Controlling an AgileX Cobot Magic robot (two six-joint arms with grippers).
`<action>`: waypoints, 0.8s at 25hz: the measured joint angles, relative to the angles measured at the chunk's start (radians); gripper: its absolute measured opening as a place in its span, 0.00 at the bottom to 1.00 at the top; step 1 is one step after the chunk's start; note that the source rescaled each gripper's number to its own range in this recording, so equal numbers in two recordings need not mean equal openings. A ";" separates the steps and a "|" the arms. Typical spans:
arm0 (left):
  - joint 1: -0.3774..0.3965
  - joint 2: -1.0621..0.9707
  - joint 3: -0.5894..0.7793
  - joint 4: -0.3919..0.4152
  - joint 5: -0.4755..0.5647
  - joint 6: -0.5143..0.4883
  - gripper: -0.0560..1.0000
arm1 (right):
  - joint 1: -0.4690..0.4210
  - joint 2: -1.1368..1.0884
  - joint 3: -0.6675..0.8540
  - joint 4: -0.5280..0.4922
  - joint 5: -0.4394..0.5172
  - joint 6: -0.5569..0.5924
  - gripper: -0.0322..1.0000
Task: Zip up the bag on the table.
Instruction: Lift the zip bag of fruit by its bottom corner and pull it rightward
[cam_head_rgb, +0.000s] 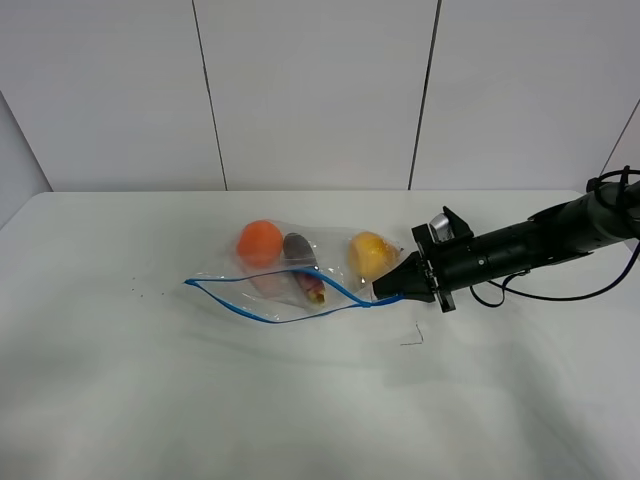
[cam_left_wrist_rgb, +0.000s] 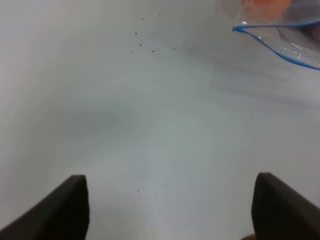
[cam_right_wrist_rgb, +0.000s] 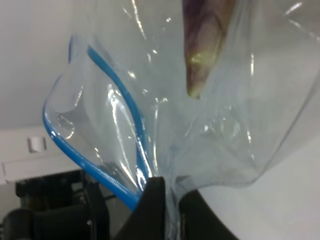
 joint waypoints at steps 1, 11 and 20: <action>0.000 0.000 0.000 0.000 0.000 0.000 1.00 | 0.000 -0.004 0.000 0.002 0.000 0.011 0.03; 0.000 0.000 0.000 0.000 0.000 0.000 1.00 | 0.000 -0.080 0.000 0.017 -0.002 0.085 0.03; 0.000 0.000 0.000 0.000 0.000 0.000 1.00 | 0.000 -0.125 -0.002 0.021 -0.002 0.092 0.03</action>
